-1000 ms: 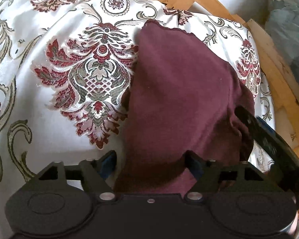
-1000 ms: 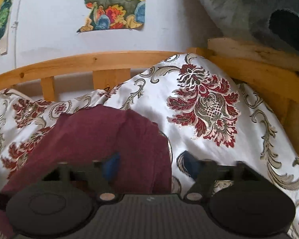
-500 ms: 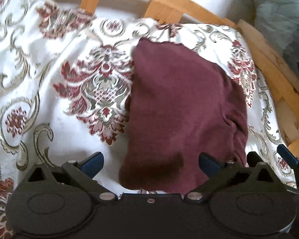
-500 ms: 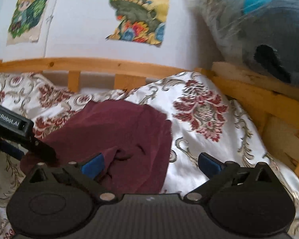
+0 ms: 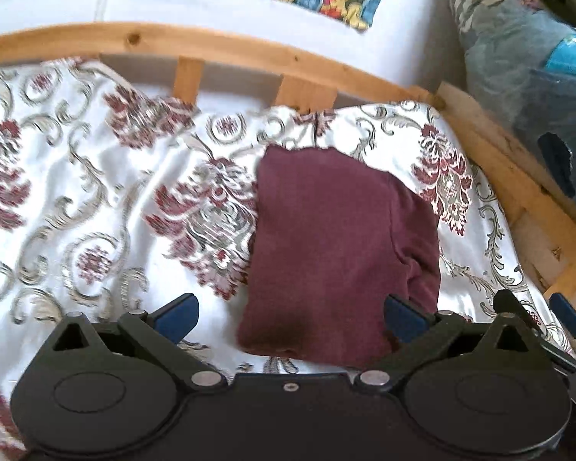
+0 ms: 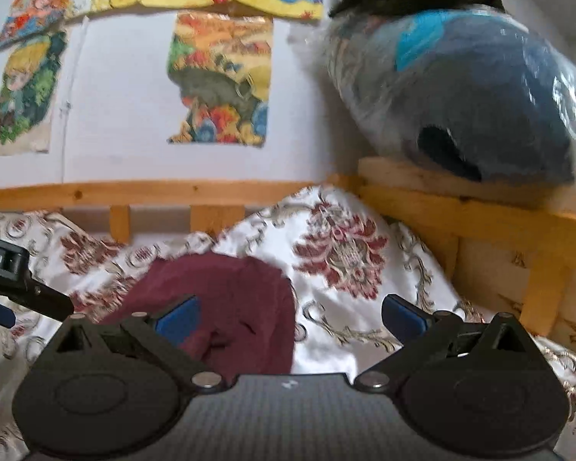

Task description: Fold small clothes

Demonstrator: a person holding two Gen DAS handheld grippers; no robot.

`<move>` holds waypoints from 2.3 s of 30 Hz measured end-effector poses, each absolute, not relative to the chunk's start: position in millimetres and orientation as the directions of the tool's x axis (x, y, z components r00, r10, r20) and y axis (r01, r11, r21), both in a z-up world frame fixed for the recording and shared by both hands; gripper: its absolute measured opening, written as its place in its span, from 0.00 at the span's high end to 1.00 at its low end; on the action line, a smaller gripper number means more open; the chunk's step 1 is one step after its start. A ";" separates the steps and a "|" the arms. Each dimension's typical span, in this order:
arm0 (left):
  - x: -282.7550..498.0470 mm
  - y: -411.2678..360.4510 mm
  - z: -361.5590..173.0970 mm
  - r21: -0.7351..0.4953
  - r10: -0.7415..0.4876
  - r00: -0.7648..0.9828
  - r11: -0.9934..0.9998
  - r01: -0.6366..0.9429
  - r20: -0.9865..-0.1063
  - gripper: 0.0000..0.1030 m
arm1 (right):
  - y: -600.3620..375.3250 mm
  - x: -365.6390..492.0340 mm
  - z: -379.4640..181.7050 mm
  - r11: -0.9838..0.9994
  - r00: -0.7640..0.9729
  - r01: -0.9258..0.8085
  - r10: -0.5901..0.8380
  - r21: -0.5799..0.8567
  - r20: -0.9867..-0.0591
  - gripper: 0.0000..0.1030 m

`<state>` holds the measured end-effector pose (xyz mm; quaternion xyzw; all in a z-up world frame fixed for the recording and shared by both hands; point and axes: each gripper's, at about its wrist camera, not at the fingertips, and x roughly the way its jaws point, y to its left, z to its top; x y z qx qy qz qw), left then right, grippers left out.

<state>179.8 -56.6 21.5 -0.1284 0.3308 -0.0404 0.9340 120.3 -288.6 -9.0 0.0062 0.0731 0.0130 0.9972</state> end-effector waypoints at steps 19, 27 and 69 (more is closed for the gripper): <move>87.2 -17.4 37.3 -0.151 -0.094 0.854 0.988 0.018 -0.511 0.01 | -258.4 25.3 6.4 0.995 0.991 -0.004 0.017 0.099 -0.134 0.00; 64.1 -13.2 19.2 -0.103 -0.025 0.867 0.994 -0.031 -0.497 0.01 | -247.6 5.6 3.8 0.997 0.985 -0.003 0.017 0.082 -0.175 0.00; 61.1 -12.0 2.4 -0.071 -0.007 0.838 0.997 -0.038 -0.546 0.01 | -243.3 10.4 -8.9 0.998 0.962 0.021 -0.004 0.062 -0.272 0.00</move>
